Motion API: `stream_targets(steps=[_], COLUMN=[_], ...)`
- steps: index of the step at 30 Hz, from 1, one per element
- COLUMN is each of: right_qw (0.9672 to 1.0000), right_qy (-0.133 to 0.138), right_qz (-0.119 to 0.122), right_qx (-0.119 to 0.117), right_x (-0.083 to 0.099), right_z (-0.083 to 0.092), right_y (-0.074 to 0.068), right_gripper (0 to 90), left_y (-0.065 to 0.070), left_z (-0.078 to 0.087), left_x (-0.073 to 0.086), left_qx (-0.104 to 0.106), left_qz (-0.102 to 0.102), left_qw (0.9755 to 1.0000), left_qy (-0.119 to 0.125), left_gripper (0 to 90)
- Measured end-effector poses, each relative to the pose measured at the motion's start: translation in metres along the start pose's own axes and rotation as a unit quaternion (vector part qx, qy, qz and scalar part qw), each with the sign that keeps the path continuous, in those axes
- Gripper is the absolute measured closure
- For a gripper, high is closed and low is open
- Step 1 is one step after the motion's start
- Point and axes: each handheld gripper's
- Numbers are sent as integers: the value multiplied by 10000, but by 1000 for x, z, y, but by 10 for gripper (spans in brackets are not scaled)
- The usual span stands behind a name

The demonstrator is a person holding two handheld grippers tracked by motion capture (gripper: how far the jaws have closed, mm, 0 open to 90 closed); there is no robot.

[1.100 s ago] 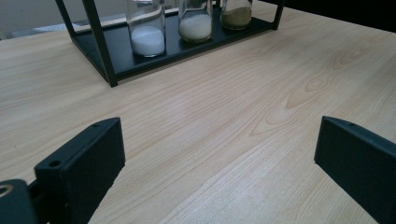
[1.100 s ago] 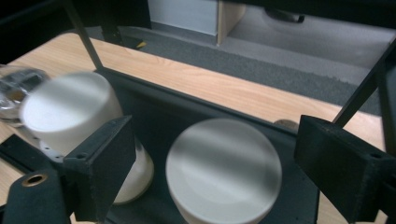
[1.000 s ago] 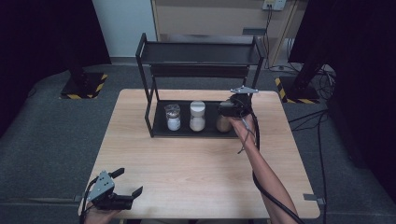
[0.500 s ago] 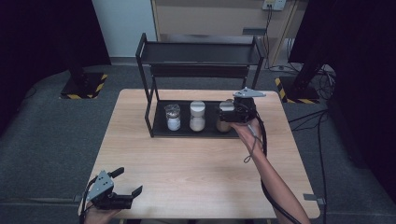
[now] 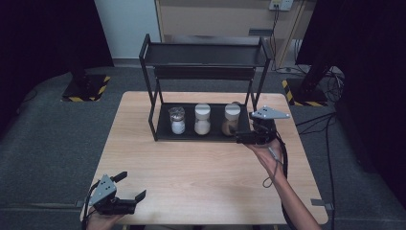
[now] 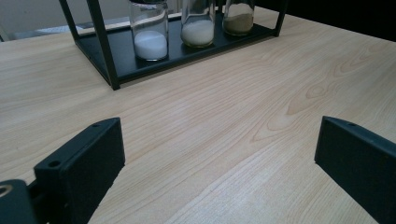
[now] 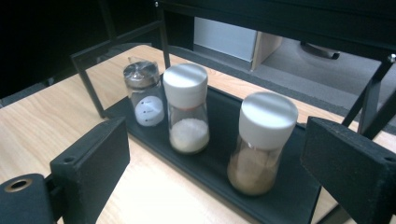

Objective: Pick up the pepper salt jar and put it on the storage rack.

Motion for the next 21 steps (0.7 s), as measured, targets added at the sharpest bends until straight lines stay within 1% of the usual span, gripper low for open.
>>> stream_targets(steps=[10, 16, 21], right_qw=[9999, 9999, 9998], right_qy=[22, 42, 128], right_qz=[69, -17, -39], right_qx=[-105, -153, -151], right_x=[22, 36, 45], right_z=[35, 56, 74], right_y=[-9, -12, -16], right_gripper=[78, 78, 79], left_y=[-2, -1, -3], left_z=[2, 2, 3], left_x=[1, 1, 2], left_qx=[-13, -21, -26], left_qz=[67, 57, 115], left_qw=[10000, 10000, 9999], left_qy=[38, 42, 77], left_gripper=[5, 5, 5])
Point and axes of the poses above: each handheld gripper's, and its own axes: z roughly backward along the jaws, x roughly out of its underside, y roughly to its right, and after that the axes turned 12 degrees about y, right-handed
